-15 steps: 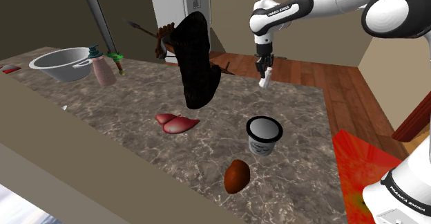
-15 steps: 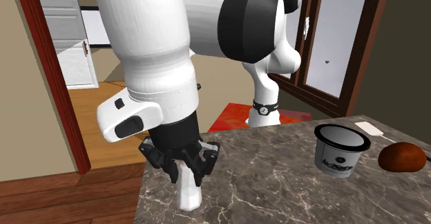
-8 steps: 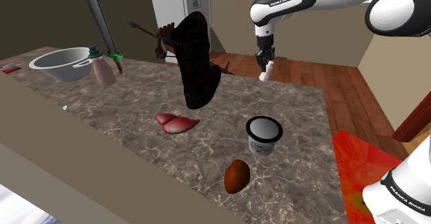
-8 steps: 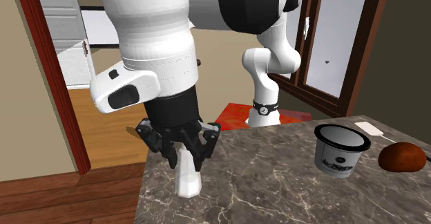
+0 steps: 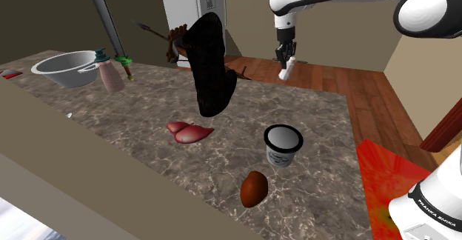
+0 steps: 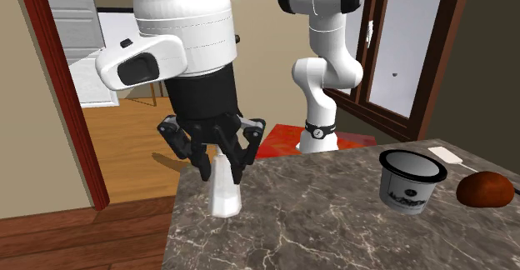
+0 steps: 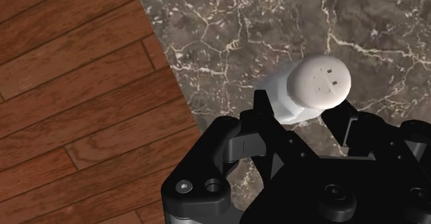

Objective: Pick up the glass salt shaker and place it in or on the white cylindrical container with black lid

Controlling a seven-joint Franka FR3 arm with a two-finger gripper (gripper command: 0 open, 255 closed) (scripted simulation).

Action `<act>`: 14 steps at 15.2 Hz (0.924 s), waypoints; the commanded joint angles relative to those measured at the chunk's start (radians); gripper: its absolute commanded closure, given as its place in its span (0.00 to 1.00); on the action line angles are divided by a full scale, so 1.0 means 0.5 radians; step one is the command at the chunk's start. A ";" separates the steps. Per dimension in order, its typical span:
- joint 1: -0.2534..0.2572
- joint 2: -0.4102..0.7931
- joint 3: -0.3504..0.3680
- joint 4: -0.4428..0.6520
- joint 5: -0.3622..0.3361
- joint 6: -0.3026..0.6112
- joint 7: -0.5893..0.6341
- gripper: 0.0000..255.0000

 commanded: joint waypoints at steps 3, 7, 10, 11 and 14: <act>0.001 -0.004 0.000 0.104 0.000 -0.108 0.001 1.00; -0.002 0.005 0.000 0.226 0.000 -0.221 -0.002 1.00; -0.005 0.020 -0.001 0.331 0.001 -0.311 -0.004 1.00; -0.006 0.027 -0.001 0.368 0.002 -0.342 -0.005 1.00; 0.020 -0.051 0.006 0.291 -0.002 -0.344 0.025 1.00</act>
